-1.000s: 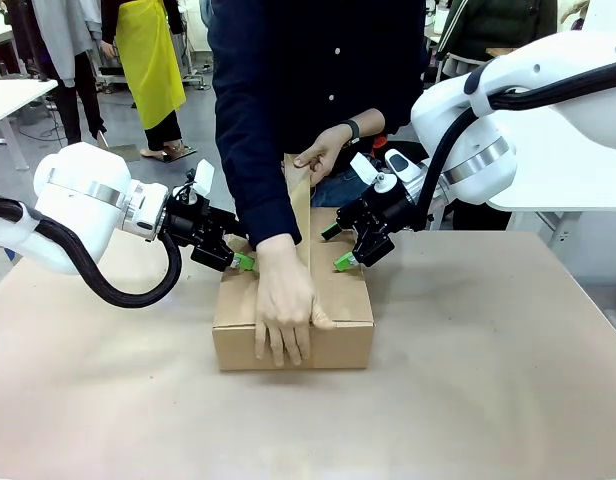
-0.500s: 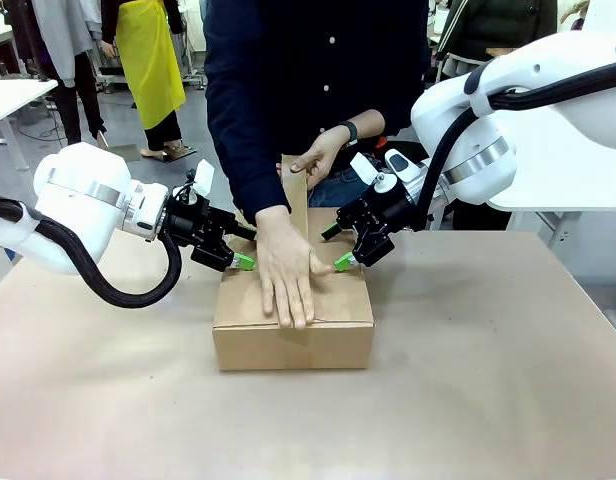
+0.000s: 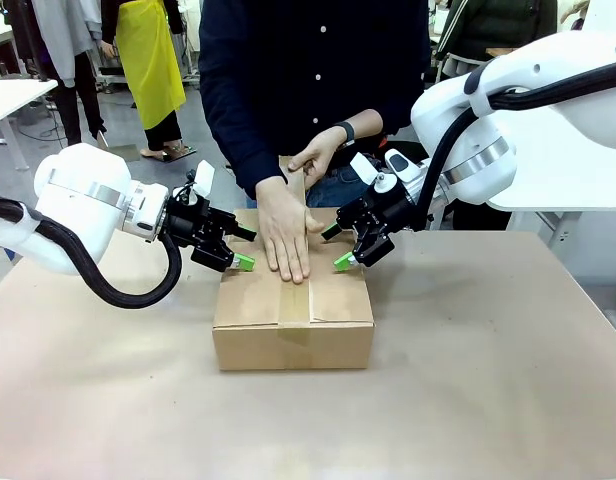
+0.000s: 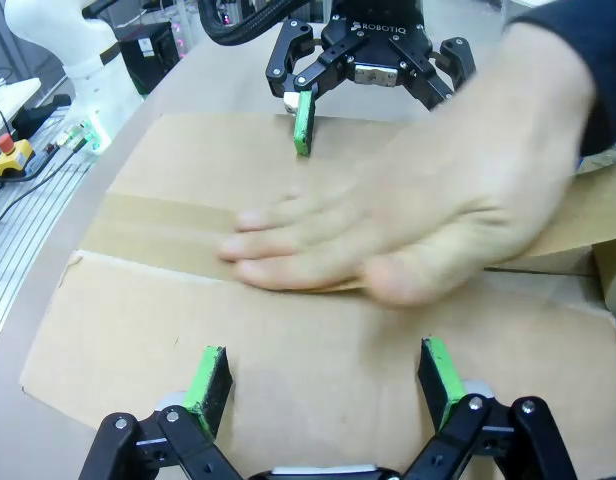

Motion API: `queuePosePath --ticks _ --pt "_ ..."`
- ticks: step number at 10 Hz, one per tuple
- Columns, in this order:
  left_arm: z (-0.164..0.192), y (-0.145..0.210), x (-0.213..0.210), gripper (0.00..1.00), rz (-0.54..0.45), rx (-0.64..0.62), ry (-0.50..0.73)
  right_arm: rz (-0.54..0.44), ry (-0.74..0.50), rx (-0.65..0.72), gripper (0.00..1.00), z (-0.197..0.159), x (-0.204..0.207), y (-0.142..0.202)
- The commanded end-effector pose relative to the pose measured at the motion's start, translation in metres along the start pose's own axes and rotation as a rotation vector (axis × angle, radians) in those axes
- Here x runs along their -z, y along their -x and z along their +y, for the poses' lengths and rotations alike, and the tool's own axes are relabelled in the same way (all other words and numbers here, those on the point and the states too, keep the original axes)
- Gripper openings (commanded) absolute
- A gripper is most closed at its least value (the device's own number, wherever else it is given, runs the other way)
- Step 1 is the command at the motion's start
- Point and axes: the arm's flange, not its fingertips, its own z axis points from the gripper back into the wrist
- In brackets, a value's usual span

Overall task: Pack the gift set into the box.
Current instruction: Press and hold the closed box until the human finishes sealing it.

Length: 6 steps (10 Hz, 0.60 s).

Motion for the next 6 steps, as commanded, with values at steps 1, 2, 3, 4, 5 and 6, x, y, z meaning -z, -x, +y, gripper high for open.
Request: queuePosePath --ticks 1,2,3,4,5,6 --pt "-0.0007 0.0007 0.0000 1.00 0.000 0.000 0.001 0.012 0.014 -0.003 1.00 -0.0012 0.0025 -0.0009" --pt "-0.0007 0.0007 0.0000 1.00 0.000 0.000 0.001 0.012 0.014 -0.003 1.00 -0.0012 0.0025 -0.0009" --pt "-0.0007 0.0007 0.0000 1.00 0.000 0.000 0.001 0.012 0.014 -0.003 1.00 -0.0012 0.0025 -0.0009" --pt "-0.0007 0.0007 0.0000 1.00 0.000 0.000 0.001 0.012 0.014 -0.003 1.00 -0.0012 0.0025 -0.0009" --pt "-0.0007 0.0007 0.0000 1.00 0.000 0.000 0.001 0.012 0.014 -0.003 1.00 -0.0012 0.0025 -0.0009" --pt "-0.0007 0.0007 0.0000 1.00 0.000 0.000 0.001 0.012 0.014 -0.003 1.00 -0.0012 0.0025 -0.0009"
